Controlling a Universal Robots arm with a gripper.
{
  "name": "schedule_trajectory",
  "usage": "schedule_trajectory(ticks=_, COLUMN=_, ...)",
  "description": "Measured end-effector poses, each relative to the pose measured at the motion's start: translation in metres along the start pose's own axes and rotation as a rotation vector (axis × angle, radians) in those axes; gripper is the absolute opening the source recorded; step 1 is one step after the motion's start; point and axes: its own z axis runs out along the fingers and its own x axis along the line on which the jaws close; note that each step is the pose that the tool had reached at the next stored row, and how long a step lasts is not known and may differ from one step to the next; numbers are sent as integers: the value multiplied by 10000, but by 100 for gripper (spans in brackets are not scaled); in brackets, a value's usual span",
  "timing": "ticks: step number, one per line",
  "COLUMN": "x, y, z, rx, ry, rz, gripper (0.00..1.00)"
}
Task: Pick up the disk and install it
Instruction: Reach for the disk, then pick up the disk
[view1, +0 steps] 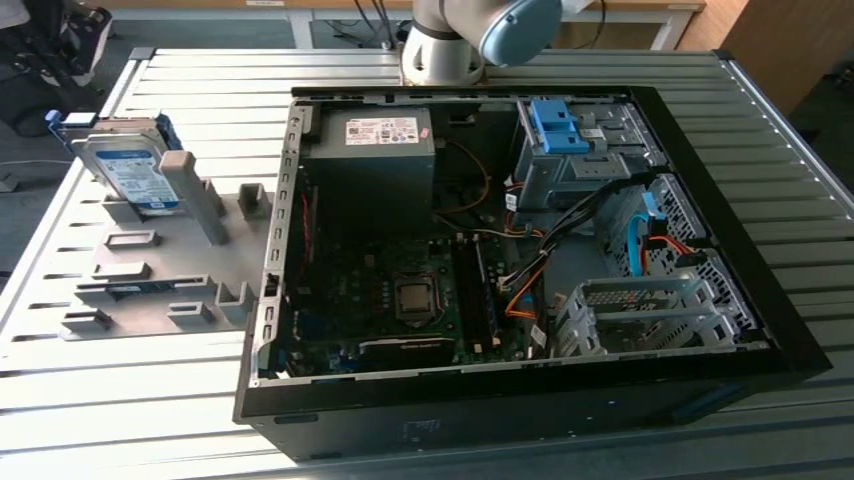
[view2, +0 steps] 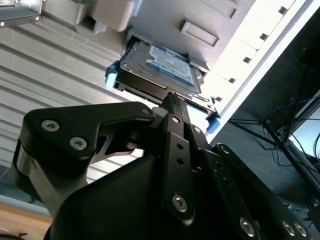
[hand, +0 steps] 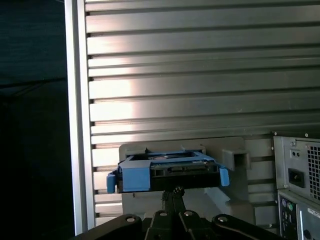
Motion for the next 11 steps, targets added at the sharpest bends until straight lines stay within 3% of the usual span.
schedule_trajectory(ticks=6, x=194, y=9, z=5, rx=-1, ry=-1, rz=4, gripper=11)
schedule_trajectory(ticks=11, x=222, y=7, z=4, rx=0, ry=0, rz=3, gripper=11)
